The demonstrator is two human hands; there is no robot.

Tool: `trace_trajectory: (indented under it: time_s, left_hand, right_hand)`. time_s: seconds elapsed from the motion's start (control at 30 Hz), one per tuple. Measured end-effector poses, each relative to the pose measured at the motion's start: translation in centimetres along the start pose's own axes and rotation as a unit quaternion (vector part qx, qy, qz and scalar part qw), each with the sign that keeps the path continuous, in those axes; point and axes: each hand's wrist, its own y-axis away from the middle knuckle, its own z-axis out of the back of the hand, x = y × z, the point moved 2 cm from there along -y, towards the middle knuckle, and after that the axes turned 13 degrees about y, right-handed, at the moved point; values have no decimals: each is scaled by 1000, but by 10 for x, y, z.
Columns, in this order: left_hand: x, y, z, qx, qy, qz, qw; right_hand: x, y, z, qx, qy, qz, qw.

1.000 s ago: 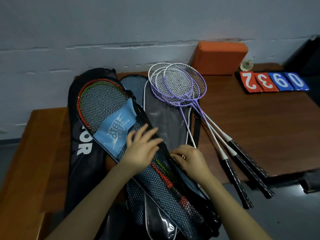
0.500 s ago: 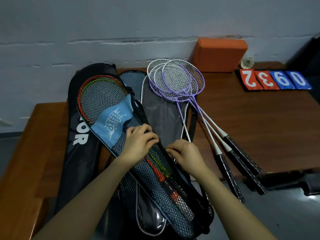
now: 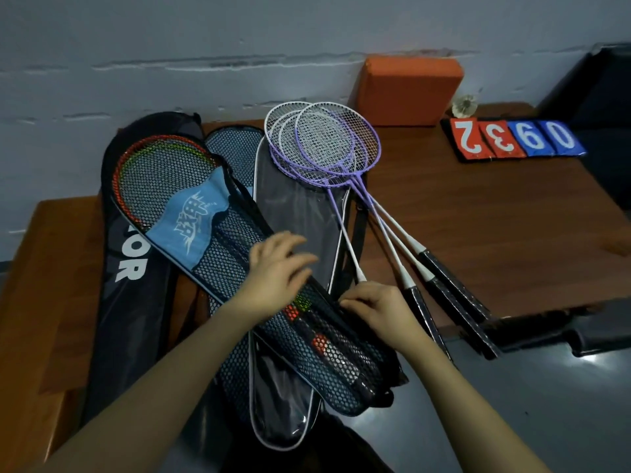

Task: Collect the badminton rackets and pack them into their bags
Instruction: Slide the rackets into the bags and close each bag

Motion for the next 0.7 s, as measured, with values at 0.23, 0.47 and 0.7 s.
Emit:
trace_trajectory:
  time_s: [0.23,0.47,0.7]
  left_hand:
    - [-26,28,-19,-22,14,-48,999]
    - [-21,14,-16,-101,40,30,994]
    - [-23,-17,-18,-113,56,40,991]
  right_hand:
    - [10,1,7,-24,-25,21,999]
    - [-12,26,22,-93,140,20,986]
    - [-37,59,31,-186,161,-72,967]
